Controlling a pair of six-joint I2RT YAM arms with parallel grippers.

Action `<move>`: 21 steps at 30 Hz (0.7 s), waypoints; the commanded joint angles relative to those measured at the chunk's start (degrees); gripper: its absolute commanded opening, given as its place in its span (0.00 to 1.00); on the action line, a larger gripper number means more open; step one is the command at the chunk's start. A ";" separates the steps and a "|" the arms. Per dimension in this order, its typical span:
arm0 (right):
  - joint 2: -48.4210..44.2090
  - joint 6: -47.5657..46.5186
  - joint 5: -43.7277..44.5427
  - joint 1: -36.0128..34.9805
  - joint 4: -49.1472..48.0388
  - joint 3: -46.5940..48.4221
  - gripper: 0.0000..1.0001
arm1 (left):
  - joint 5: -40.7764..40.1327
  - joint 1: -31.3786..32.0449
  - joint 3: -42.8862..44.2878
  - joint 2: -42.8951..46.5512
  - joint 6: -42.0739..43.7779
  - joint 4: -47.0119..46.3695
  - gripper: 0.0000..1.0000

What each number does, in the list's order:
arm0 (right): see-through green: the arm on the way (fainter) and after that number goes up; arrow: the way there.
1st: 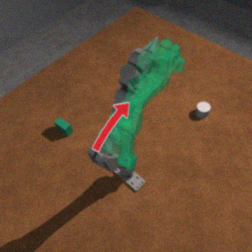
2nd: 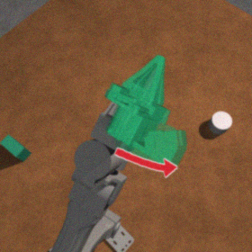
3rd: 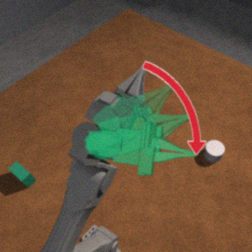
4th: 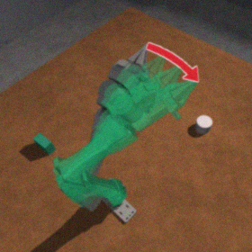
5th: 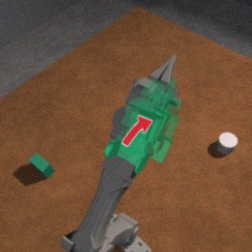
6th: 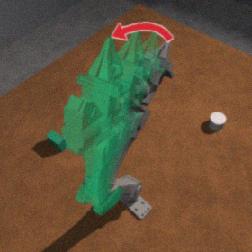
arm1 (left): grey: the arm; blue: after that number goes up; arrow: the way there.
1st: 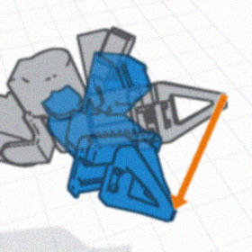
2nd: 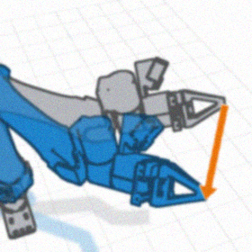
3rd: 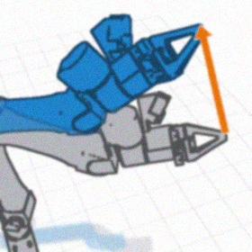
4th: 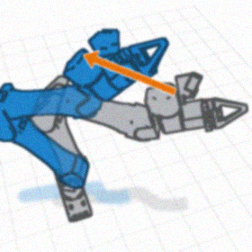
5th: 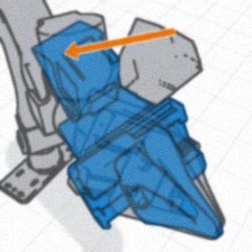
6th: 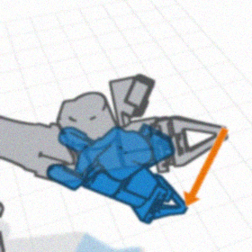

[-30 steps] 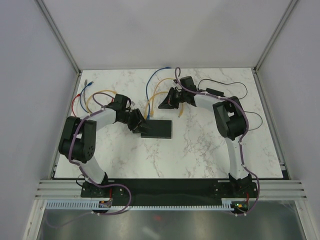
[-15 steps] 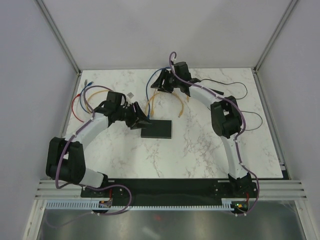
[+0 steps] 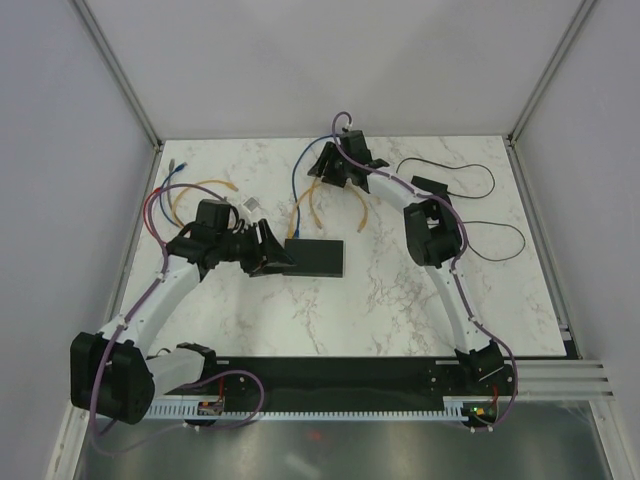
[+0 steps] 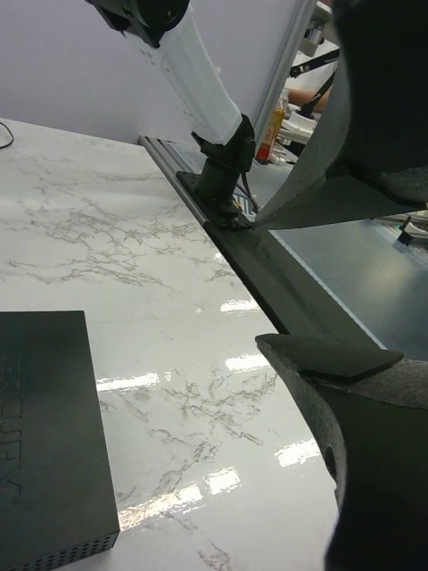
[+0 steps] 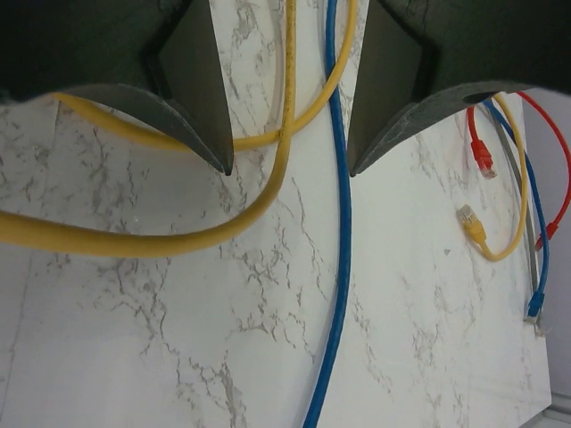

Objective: Pull the plug from the switch port

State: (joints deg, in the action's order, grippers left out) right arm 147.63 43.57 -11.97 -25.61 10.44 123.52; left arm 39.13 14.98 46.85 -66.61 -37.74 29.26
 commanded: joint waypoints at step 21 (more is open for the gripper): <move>5.05 5.47 0.65 -0.50 2.48 11.30 0.07 | -0.11 0.05 1.48 5.09 4.69 8.01 0.59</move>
State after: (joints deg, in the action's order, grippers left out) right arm 153.77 48.10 -9.19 -25.87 12.64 132.09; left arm 38.89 14.98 46.85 -62.59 -34.81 36.36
